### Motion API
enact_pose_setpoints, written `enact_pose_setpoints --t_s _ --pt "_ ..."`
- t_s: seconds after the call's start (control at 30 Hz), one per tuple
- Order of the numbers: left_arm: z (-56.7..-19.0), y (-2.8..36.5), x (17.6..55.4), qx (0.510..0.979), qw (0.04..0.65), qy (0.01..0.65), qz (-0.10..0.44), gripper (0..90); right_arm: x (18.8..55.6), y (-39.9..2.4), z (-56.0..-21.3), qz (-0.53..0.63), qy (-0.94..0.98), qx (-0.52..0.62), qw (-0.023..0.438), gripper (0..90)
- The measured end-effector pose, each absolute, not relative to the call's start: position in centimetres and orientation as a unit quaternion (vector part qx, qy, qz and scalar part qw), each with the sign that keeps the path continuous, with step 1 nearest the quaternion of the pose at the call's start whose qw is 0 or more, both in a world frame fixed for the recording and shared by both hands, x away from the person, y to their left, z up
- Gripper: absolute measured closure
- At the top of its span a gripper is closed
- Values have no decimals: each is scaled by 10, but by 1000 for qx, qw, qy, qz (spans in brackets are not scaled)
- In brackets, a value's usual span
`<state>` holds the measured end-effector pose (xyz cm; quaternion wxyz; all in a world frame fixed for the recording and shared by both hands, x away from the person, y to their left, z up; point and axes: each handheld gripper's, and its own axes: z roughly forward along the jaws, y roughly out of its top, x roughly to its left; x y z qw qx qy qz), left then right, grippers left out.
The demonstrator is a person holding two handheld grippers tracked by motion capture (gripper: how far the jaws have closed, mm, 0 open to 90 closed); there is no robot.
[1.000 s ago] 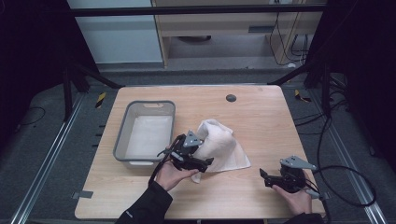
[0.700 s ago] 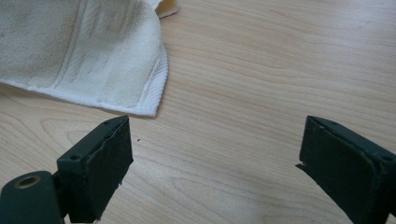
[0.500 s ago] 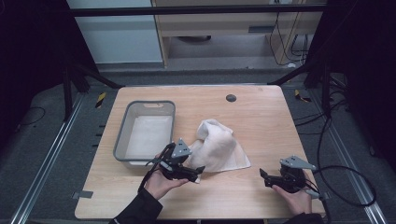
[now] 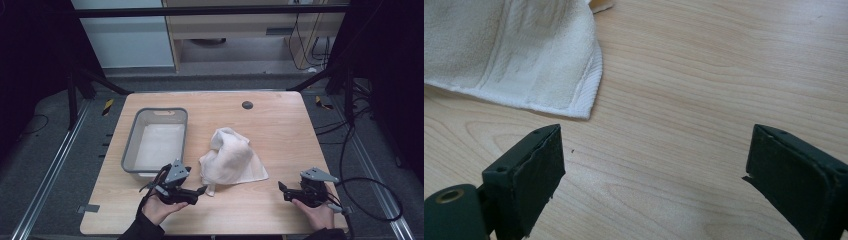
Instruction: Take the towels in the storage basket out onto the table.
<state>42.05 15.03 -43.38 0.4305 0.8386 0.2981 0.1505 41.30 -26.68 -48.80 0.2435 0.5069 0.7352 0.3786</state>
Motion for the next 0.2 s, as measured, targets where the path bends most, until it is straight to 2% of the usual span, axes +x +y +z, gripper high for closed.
enact_pose_setpoints --t_s 0.2 --pt "-439 169 410 831 433 314 154 180 411 -265 -489 378 738 504 243 85"
